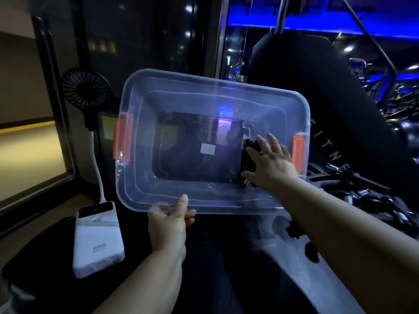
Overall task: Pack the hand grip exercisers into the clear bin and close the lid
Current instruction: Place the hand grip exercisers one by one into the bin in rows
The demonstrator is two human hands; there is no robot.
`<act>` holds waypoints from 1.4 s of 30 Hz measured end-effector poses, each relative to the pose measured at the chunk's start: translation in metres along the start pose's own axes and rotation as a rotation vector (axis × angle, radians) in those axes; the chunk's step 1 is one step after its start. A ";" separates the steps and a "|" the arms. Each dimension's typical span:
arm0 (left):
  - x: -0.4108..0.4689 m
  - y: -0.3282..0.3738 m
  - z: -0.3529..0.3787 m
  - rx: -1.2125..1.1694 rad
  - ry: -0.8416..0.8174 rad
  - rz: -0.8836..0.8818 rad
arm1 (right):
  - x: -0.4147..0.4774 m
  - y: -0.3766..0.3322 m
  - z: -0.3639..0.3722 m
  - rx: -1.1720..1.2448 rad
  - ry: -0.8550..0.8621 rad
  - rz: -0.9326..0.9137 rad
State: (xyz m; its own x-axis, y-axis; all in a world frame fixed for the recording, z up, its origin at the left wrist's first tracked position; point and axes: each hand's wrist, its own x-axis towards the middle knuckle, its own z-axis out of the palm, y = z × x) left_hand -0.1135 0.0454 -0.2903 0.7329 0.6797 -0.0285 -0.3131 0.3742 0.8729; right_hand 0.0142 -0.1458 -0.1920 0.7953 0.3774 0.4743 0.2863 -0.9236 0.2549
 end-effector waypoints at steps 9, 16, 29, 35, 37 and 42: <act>-0.002 -0.001 0.002 0.018 -0.004 0.035 | -0.107 0.022 -0.015 0.299 0.387 0.131; -0.006 0.002 0.002 0.034 -0.013 0.037 | -0.161 0.072 0.002 0.219 0.199 0.424; -0.003 0.000 0.003 0.057 -0.006 0.035 | -0.177 0.083 0.025 0.250 0.055 0.673; 0.000 -0.003 0.003 0.063 -0.014 0.038 | -0.176 0.083 0.025 0.288 0.105 0.696; 0.001 -0.004 0.002 0.066 -0.020 0.041 | -0.178 0.083 0.024 0.331 0.134 0.688; 0.004 -0.007 0.001 0.081 -0.014 0.028 | -0.183 0.081 0.021 0.523 0.255 0.590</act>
State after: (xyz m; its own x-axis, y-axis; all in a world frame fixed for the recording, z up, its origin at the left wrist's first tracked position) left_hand -0.1082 0.0451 -0.2962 0.7332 0.6800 0.0025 -0.2836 0.3024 0.9100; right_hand -0.0972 -0.2910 -0.2763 0.7651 -0.2332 0.6002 0.1219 -0.8628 -0.4906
